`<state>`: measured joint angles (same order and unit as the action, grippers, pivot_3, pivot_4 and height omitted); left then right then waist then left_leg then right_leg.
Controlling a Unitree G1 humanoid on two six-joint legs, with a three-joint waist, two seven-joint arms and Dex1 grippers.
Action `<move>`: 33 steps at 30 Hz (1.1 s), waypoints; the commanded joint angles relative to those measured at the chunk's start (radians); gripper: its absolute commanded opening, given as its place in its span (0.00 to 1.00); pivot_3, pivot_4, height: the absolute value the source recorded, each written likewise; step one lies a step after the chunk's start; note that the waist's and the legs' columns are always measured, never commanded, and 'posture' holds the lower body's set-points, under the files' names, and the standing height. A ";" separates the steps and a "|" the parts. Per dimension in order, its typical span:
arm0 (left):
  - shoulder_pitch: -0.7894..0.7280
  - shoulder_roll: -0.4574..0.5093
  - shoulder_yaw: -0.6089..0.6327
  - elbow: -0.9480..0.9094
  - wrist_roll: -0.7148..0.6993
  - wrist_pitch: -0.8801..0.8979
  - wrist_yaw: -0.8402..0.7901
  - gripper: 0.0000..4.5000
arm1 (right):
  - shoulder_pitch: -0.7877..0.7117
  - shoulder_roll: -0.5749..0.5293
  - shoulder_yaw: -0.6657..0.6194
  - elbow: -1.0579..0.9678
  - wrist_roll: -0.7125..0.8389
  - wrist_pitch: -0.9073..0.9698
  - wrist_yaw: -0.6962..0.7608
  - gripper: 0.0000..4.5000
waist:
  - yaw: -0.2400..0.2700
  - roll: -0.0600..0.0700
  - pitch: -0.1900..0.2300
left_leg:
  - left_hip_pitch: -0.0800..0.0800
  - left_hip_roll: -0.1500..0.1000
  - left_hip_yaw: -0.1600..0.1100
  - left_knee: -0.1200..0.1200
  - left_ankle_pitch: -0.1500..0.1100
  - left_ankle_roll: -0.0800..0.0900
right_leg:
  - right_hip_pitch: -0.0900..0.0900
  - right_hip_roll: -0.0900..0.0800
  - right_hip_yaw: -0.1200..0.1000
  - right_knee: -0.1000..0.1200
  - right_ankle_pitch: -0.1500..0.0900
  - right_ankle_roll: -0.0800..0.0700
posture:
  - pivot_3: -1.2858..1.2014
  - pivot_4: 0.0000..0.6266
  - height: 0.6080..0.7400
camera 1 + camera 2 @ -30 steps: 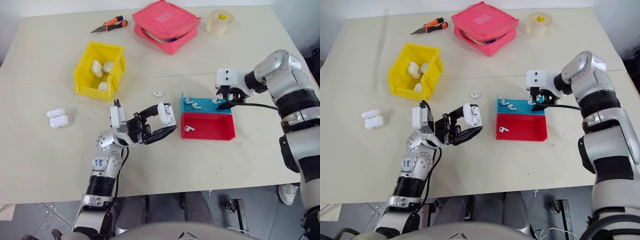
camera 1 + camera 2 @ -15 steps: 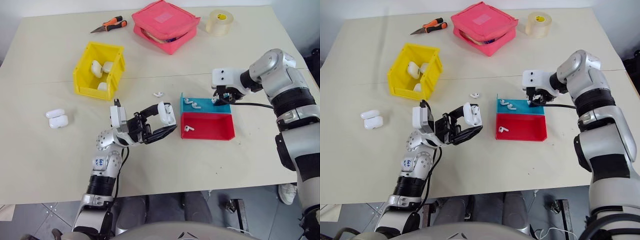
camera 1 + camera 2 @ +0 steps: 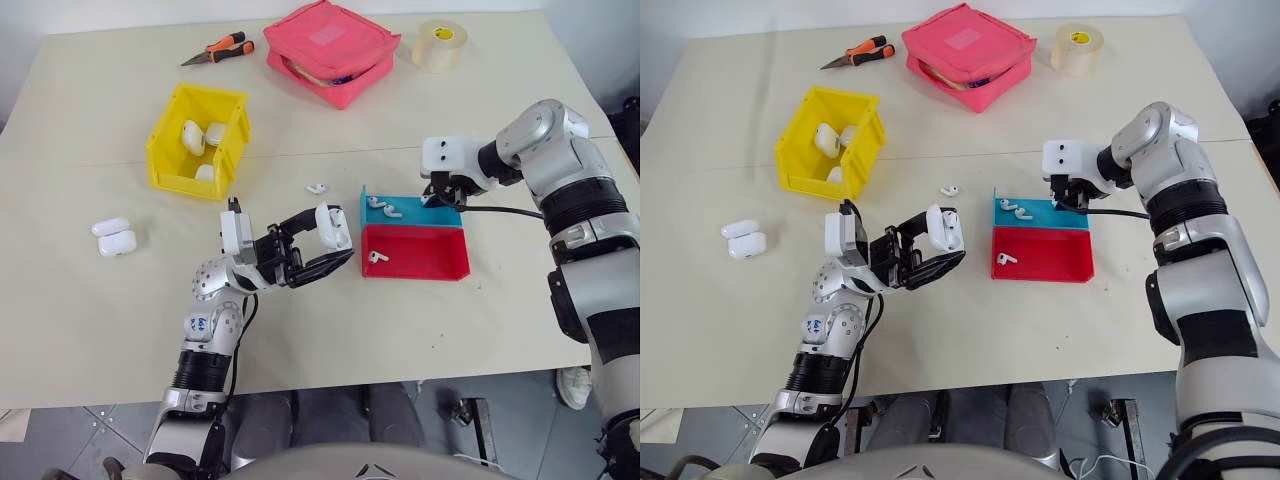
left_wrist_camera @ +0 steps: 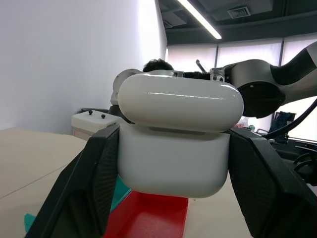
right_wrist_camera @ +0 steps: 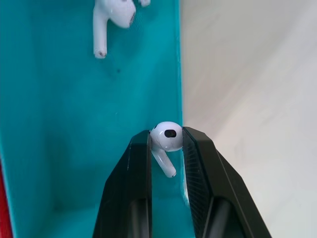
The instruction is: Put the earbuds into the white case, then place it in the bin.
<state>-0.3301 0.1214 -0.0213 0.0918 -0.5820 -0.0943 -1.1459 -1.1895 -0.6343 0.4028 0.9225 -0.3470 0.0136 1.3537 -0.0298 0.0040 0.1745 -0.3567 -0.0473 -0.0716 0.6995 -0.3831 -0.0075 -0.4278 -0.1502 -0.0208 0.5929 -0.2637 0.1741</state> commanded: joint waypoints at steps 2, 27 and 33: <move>-0.033 -0.012 -0.022 -0.012 -0.008 0.008 -0.014 0.64 | 0.097 -0.087 -0.152 -0.276 0.139 0.126 0.027 0.11 | 0.008 0.000 0.000 | -0.001 0.000 0.000 0.000 0.000 0.000 | 0.000 0.000 0.000 0.000 0.000 0.000 | 0.52 0.24 1.00; -0.167 -0.039 -0.040 0.059 -0.030 0.151 -0.086 0.64 | 0.966 0.428 -0.734 -1.603 1.341 0.742 -0.720 0.11 | 0.029 0.001 0.000 | 0.001 -0.001 -0.002 0.000 0.000 0.000 | 0.000 0.001 0.001 0.002 0.000 0.000 | 0.52 0.24 1.00; -0.171 -0.042 -0.038 0.054 -0.028 0.155 -0.080 0.64 | 1.033 0.379 -0.651 -1.619 1.385 0.727 -0.745 0.11 | 0.028 0.001 0.000 | 0.001 -0.001 0.000 0.000 0.000 0.000 | 0.000 0.001 0.002 0.002 0.000 0.000 | 0.52 0.24 1.00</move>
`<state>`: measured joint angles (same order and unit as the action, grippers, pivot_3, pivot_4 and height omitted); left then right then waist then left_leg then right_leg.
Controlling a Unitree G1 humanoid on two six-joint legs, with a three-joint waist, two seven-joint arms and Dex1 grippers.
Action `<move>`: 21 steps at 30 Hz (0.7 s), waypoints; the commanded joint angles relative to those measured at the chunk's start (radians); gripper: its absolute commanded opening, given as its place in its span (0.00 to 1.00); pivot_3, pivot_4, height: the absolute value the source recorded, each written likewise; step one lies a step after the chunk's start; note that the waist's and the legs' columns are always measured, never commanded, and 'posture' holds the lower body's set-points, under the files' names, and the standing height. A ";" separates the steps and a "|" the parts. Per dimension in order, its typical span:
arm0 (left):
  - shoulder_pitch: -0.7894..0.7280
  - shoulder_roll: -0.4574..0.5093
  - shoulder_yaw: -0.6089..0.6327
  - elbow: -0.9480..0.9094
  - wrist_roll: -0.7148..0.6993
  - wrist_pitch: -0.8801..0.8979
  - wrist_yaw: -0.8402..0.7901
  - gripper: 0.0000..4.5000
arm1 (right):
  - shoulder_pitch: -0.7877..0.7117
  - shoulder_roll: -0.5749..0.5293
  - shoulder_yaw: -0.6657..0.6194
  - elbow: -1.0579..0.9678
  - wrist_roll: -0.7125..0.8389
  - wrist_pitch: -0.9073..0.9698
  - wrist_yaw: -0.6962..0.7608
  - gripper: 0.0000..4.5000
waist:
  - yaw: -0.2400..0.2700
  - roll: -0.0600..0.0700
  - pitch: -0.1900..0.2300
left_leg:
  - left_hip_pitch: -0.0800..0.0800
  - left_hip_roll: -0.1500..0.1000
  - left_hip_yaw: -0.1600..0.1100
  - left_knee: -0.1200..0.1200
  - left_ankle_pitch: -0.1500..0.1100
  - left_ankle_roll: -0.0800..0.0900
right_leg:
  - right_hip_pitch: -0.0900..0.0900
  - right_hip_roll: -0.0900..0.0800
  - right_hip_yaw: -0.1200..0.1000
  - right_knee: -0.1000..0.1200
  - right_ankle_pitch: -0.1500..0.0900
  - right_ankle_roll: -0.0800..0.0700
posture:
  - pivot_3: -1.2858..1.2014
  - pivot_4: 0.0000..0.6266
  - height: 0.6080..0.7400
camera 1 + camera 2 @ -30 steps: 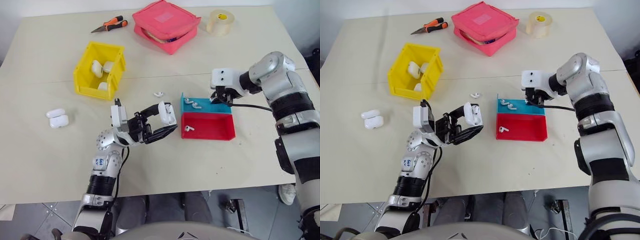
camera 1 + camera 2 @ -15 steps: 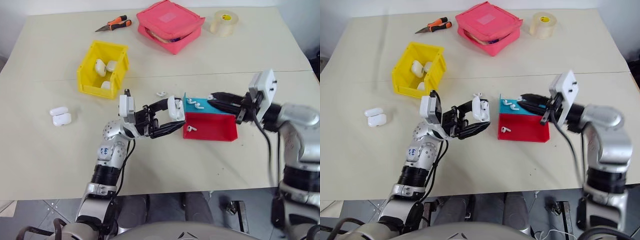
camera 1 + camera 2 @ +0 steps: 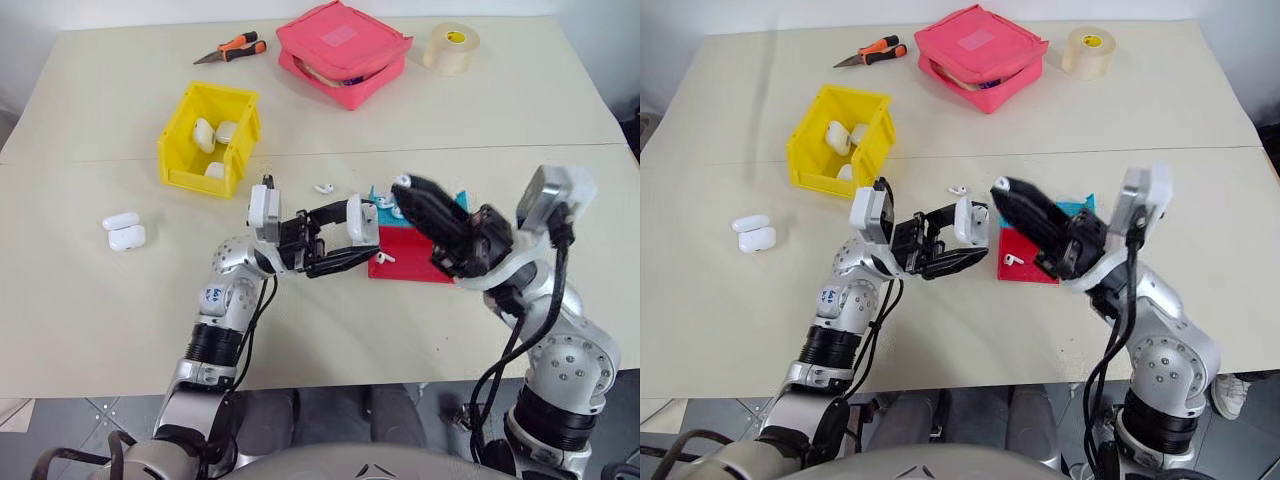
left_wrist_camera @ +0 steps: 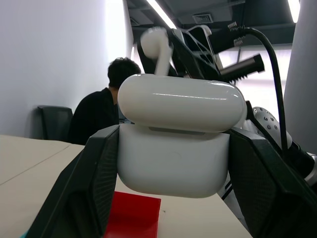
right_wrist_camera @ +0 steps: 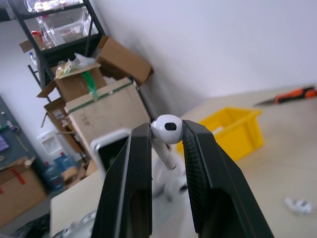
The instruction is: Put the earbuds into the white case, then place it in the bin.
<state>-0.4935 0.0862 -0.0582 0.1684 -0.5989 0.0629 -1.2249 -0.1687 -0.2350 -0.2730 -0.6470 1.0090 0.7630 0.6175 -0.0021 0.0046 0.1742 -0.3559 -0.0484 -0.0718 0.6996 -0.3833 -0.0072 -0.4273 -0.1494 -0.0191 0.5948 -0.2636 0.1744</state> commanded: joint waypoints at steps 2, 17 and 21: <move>-0.004 -0.008 0.000 -0.026 -0.010 -0.001 0.002 0.64 | 0.030 -0.030 0.051 -0.044 0.018 -0.034 -0.012 0.11 | 0.000 0.000 0.000 | 0.000 0.000 0.000 0.000 0.000 0.000 | 0.000 0.000 0.000 0.000 0.000 0.000 | 0.52 0.24 1.00; 0.004 -0.006 0.006 -0.042 -0.010 -0.004 0.017 0.64 | 0.118 -0.099 0.160 0.024 -0.055 -0.131 0.005 0.11 | 0.000 0.000 0.000 | 0.000 0.000 0.000 0.000 0.000 0.000 | 0.000 0.000 0.000 0.000 0.000 0.000 | 0.52 0.24 1.00; 0.007 -0.009 0.003 -0.045 -0.006 -0.006 0.018 0.64 | 0.103 -0.112 0.179 0.051 -0.090 -0.140 -0.037 0.11 | 0.001 0.000 0.000 | 0.000 0.000 0.000 0.000 0.000 0.000 | 0.000 0.000 0.000 0.000 0.000 0.000 | 0.52 0.24 1.00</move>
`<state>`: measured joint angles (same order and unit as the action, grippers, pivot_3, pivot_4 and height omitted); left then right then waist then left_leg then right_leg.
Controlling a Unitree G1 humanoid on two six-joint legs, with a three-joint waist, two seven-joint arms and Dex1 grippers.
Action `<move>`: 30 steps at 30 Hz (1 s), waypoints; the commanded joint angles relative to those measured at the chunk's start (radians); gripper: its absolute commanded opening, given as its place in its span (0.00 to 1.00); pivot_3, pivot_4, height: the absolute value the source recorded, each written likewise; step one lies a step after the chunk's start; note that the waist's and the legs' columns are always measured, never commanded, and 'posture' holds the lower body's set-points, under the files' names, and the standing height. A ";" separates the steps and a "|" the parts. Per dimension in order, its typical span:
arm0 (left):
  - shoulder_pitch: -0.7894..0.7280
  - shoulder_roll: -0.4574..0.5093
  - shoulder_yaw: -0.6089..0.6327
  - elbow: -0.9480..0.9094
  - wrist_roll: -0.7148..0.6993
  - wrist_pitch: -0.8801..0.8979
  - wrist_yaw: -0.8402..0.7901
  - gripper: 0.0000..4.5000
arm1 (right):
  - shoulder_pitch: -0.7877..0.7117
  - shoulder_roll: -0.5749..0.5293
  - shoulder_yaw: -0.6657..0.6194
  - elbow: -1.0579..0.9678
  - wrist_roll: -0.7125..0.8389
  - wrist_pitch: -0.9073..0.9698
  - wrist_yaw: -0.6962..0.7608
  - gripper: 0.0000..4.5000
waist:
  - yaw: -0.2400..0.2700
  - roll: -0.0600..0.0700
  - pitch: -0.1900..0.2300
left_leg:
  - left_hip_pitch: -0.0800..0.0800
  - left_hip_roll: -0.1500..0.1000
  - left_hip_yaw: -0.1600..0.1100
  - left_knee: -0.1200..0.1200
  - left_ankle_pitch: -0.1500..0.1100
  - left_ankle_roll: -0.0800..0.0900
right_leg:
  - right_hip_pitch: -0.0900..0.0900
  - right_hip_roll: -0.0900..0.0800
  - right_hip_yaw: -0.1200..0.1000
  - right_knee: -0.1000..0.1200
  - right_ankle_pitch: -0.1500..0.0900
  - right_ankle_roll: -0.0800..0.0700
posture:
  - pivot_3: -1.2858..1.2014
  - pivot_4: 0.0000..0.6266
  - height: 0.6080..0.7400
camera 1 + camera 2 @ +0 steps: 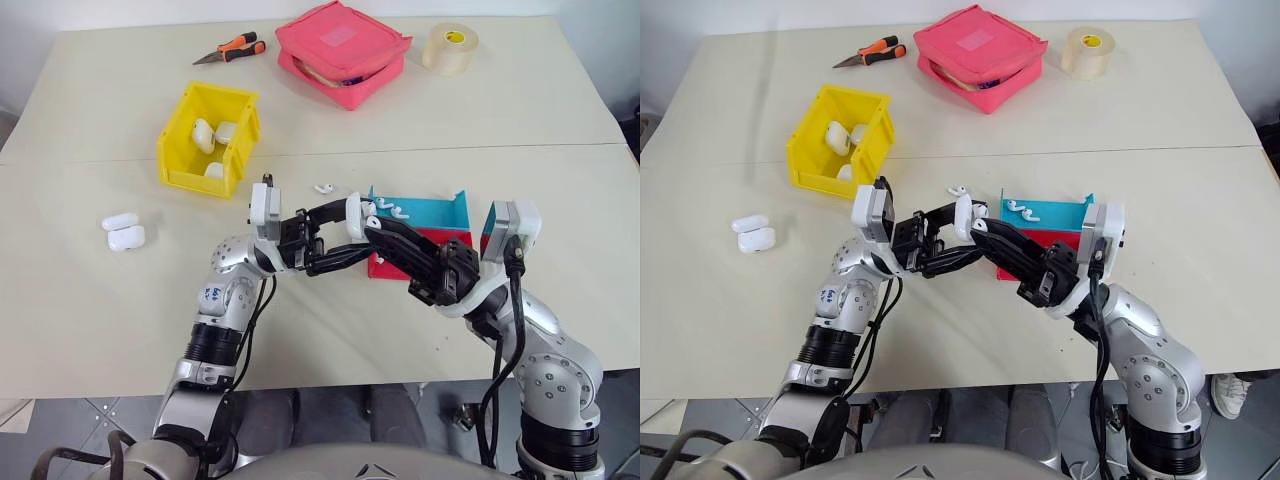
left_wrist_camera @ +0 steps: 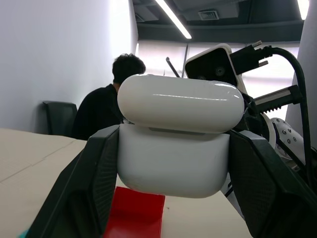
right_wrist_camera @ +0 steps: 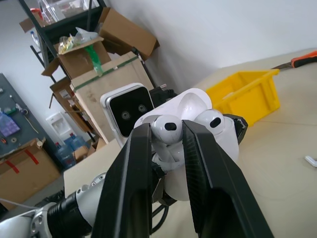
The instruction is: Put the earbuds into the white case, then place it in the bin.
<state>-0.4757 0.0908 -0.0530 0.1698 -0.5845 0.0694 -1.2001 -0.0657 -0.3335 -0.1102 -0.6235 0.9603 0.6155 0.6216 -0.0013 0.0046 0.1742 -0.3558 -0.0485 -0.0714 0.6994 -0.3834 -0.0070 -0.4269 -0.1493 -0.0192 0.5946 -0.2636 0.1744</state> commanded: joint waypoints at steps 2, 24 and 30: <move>-0.012 -0.013 -0.003 -0.046 -0.020 -0.011 -0.009 0.64 | -0.015 -0.040 0.028 0.029 -0.053 0.007 -0.026 0.28 | 0.000 0.000 0.000 | 0.000 0.000 0.000 0.000 0.000 0.000 | 0.000 0.000 0.000 0.000 0.000 0.000 | 0.52 0.24 1.00; -0.110 0.256 -0.094 0.027 0.355 -0.107 0.115 0.64 | -0.066 -0.370 -0.078 0.053 -0.035 0.051 0.094 0.01 | 0.004 0.000 0.000 | 0.000 0.000 0.001 0.000 0.000 0.000 | 0.001 0.000 0.000 -0.001 0.000 0.000 | 0.52 0.24 1.00; -0.132 0.230 -0.146 0.001 0.375 -0.097 0.118 0.64 | -0.248 -0.334 0.061 0.052 -0.064 0.125 0.023 0.01 | 0.002 0.000 0.000 | 0.000 0.000 0.000 0.000 0.000 0.000 | 0.000 0.000 0.000 -0.001 0.000 0.000 | 0.52 0.24 1.00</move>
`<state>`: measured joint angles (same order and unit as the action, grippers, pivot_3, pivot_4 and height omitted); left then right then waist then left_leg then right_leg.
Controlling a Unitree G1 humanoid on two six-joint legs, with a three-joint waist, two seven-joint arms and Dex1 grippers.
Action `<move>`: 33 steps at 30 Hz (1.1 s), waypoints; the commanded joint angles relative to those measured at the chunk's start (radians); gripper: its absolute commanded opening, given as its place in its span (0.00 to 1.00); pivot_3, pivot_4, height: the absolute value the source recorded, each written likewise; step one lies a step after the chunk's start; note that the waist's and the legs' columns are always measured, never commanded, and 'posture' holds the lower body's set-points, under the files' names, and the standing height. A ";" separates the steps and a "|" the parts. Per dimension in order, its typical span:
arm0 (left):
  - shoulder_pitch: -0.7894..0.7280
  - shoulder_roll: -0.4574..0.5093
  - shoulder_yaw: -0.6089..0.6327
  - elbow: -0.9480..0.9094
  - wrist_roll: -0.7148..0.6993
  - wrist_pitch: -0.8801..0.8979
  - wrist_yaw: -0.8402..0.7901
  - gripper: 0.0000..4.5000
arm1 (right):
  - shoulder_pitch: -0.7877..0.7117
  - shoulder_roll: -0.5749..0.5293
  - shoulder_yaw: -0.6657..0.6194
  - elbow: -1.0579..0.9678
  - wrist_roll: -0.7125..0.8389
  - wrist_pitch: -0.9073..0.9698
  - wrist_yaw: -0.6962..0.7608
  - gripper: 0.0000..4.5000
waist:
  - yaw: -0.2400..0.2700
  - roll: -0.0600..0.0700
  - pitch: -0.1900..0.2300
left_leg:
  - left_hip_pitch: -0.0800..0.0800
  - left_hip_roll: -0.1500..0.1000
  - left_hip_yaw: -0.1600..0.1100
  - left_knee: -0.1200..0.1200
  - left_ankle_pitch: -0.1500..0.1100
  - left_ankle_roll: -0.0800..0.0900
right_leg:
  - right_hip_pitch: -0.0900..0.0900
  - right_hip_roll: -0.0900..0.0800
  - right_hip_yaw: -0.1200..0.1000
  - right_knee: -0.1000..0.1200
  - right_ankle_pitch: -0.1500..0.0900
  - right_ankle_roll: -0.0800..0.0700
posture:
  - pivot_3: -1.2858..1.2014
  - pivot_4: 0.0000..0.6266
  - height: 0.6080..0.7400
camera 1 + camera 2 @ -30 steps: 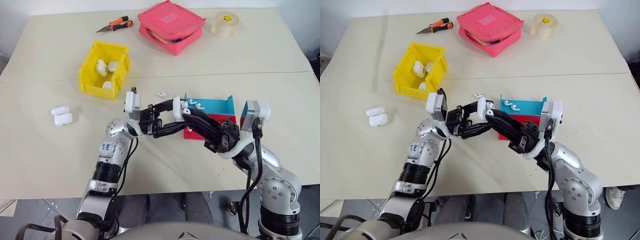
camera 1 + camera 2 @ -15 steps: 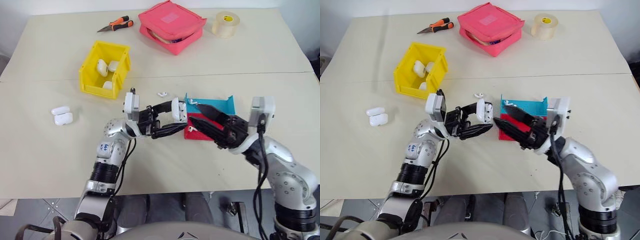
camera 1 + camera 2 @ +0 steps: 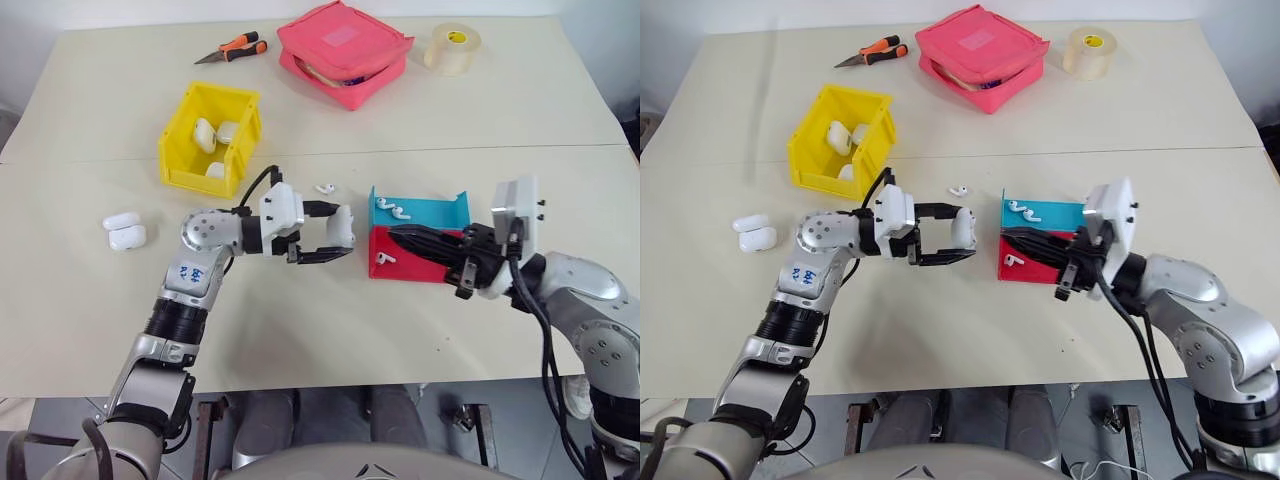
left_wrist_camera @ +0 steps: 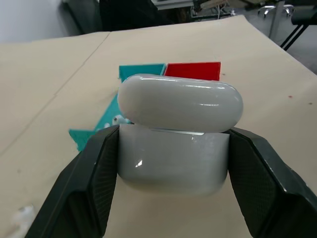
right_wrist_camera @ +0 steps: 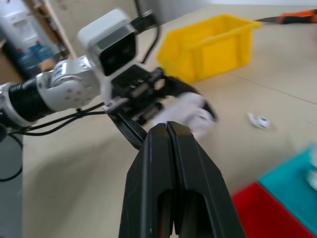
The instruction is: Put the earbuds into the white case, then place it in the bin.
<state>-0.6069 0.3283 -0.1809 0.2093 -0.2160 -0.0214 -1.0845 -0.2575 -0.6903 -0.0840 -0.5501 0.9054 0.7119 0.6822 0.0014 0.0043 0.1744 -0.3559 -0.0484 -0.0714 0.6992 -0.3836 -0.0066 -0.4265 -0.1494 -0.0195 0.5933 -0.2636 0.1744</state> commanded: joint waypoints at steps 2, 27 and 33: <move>0.002 -0.010 -0.033 -0.047 0.012 -0.010 0.003 0.64 | -0.110 0.041 0.069 0.002 -0.020 0.056 -0.058 0.01 | -0.002 0.000 0.000 | 0.000 0.000 0.000 0.000 0.000 0.000 | 0.000 0.000 0.000 0.000 0.000 0.000 | 0.52 0.24 1.00; 0.125 0.032 0.071 -0.180 -0.169 0.076 -0.023 0.64 | 0.152 -0.034 -0.113 0.036 -0.119 0.029 0.011 0.01 | 0.000 0.000 0.000 | 0.000 0.000 0.000 0.000 0.000 0.000 | 0.000 0.000 0.000 0.001 0.000 0.000 | 0.52 0.24 1.00; 0.233 0.127 0.174 -0.246 -0.186 0.124 0.034 0.64 | 0.327 0.023 -0.266 -0.035 -0.122 -0.180 0.106 0.21 | 0.001 0.000 0.000 | 0.000 0.000 0.000 0.000 0.000 0.000 | 0.000 0.000 0.000 0.001 0.000 0.000 | 0.52 0.24 1.00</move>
<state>-0.3905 0.4336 -0.0484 0.0243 -0.3865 0.0920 -1.0766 0.0500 -0.6864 -0.2910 -0.5242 0.7683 0.6174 0.7498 0.0021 0.0042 0.1744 -0.3562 -0.0483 -0.0714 0.6992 -0.3836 -0.0065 -0.4266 -0.1496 -0.0196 0.5937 -0.2636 0.1744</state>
